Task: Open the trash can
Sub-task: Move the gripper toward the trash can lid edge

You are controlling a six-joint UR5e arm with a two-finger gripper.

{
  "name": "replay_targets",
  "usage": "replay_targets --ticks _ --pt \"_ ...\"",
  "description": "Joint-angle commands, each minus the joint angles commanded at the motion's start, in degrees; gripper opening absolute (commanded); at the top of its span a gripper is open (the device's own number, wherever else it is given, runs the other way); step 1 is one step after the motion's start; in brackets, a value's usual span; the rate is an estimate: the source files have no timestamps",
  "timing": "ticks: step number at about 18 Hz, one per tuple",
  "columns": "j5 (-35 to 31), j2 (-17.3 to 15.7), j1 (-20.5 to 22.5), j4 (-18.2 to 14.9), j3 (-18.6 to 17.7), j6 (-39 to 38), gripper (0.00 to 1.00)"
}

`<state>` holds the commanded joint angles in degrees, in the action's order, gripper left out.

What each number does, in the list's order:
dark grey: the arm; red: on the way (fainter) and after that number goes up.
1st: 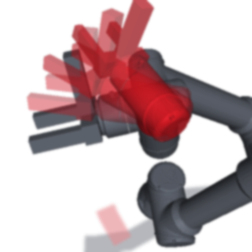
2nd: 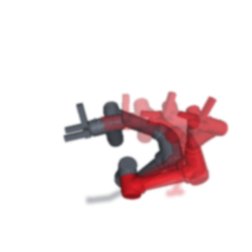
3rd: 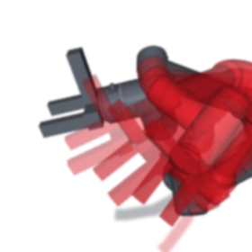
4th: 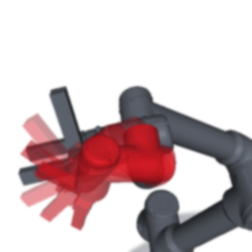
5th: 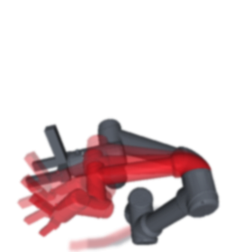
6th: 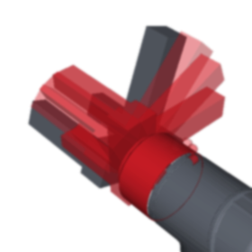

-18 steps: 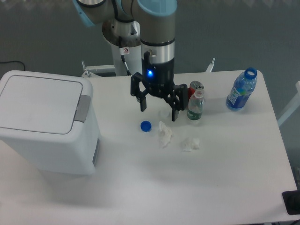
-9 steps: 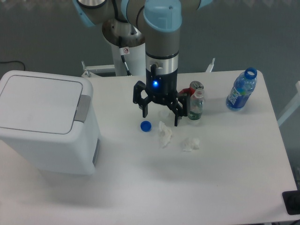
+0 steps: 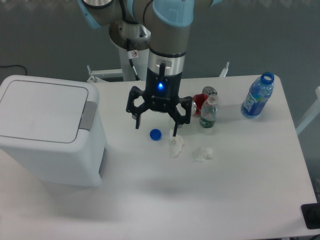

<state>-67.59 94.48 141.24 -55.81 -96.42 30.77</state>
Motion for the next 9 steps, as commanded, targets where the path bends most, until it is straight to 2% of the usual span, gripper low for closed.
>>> replay_targets --ticks 5,9 --pt "3.78 -1.49 -0.88 0.00 0.26 -4.66 1.00" --pt "4.49 -1.93 -3.25 0.09 0.35 -7.91 1.00"
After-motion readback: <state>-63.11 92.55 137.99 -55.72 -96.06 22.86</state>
